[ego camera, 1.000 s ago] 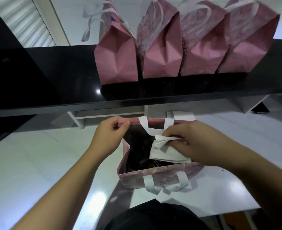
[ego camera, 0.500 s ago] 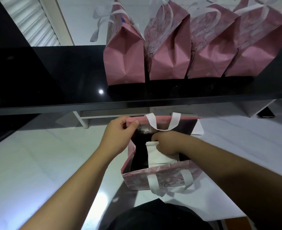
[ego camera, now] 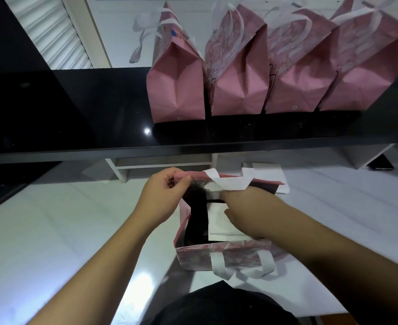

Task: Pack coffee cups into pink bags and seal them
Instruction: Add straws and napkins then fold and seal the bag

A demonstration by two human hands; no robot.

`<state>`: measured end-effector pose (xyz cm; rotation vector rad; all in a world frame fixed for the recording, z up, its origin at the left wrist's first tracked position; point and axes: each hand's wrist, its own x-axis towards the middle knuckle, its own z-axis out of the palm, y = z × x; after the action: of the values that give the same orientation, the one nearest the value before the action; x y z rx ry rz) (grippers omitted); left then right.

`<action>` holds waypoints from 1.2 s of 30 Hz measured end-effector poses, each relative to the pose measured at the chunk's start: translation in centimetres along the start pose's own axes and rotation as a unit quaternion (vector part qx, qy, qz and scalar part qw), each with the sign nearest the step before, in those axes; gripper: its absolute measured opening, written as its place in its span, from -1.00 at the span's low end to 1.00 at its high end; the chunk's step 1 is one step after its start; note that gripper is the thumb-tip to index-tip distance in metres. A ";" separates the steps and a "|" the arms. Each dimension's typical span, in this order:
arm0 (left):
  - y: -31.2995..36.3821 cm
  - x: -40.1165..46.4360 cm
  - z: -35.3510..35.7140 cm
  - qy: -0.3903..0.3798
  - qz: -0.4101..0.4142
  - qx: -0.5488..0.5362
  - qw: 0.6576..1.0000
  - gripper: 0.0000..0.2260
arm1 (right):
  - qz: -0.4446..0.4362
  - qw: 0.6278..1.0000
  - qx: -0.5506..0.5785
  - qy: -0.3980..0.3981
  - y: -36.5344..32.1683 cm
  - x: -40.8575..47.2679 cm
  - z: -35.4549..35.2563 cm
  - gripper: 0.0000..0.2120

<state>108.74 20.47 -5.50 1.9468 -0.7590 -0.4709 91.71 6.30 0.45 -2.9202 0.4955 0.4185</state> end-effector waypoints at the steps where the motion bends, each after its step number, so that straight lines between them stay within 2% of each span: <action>1: 0.0 -0.1 -0.1 0.000 -0.005 0.002 1.000 -0.88 | 0.000 1.000 0.028 0.007 0.7 -0.8 -0.2 -0.69; 4: 0.1 -0.8 -0.5 -0.010 -0.015 -0.011 1.000 -0.91 | -0.021 0.991 0.133 0.016 2.8 -4.4 -0.6 -0.61; 6: 0.3 -1.3 -0.9 -0.015 -0.024 -0.031 0.999 -0.89 | -0.013 0.977 0.206 0.058 4.6 -6.9 -0.4 -0.68; 9: 0.4 -2.3 -1.4 -0.019 -0.026 -0.026 0.999 -0.72 | 0.055 0.938 0.316 0.133 7.5 -9.8 1.4 -0.78; 11: 0.3 -3.4 -1.5 -0.002 -0.036 -0.018 0.999 -0.62 | 0.080 0.914 0.372 0.138 8.6 -10.8 2.9 -0.61; 14: -0.4 -5.6 -1.9 0.045 -0.056 -0.056 0.996 -0.70 | 0.062 0.895 0.433 0.087 9.2 -11.1 4.6 -0.45; 16: -1.1 -7.3 -2.3 -0.003 -0.051 -0.086 0.995 -0.78 | 0.049 0.894 0.443 0.051 9.3 -11.0 5.4 -0.36; 18: -1.5 -8.7 -2.6 -0.095 -0.035 -0.097 0.990 -0.69 | 0.056 0.890 0.451 0.035 9.6 -10.7 6.1 -0.30; 20: -1.4 -9.6 -2.4 -0.163 -0.022 -0.052 0.985 -0.54 | 0.049 0.889 0.453 0.048 9.7 -10.3 6.4 -0.35; 22: -1.2 -9.9 -1.9 -0.191 -0.014 -0.010 0.982 -0.44 | 0.030 0.893 0.445 0.059 9.7 -9.9 6.5 -0.43; 28: -0.9 -10.0 -0.6 -0.180 -0.011 0.000 0.984 -0.41 | 0.012 0.874 0.482 0.058 9.2 -8.6 7.5 -0.47; 33: -1.4 -9.5 -0.1 -0.161 -0.048 -0.098 0.981 -0.55 | 0.033 0.829 0.553 0.072 9.2 -7.9 7.7 -0.66; 36: -1.6 -9.3 0.4 -0.160 -0.064 -0.178 0.969 -0.56 | 0.058 0.802 0.591 0.067 9.1 -7.4 7.8 -0.71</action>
<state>102.25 27.12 -7.01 1.6058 -0.6948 -0.9501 79.92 1.49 -5.70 -1.6952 0.6376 -0.1070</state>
